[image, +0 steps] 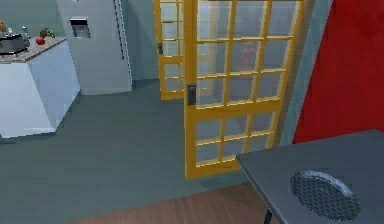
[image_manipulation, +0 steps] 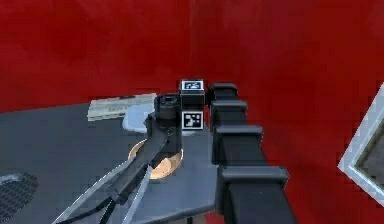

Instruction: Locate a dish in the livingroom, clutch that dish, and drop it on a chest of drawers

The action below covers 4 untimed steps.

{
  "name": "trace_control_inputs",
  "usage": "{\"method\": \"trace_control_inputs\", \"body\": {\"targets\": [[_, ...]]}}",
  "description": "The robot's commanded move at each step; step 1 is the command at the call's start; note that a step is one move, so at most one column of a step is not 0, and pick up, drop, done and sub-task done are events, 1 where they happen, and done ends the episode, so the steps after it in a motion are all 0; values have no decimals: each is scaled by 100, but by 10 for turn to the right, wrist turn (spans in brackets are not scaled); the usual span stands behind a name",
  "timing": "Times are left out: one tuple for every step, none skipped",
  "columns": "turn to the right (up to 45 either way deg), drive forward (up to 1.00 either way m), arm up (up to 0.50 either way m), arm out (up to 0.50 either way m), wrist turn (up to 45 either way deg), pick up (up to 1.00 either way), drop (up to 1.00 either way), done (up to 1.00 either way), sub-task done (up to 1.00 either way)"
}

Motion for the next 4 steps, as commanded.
{"method": "trace_control_inputs", "body": {"targets": [[0, 0, 0, 0, 450, 0, 0, 0, 0], [0, 0, 0, 0, 450, 0, 0, 0, 0], [0, 0, 0, 0, 120, 0, 0, 0, 0], [0, 0, -16, 0, 0, 0, 0, 0, 0]]}}
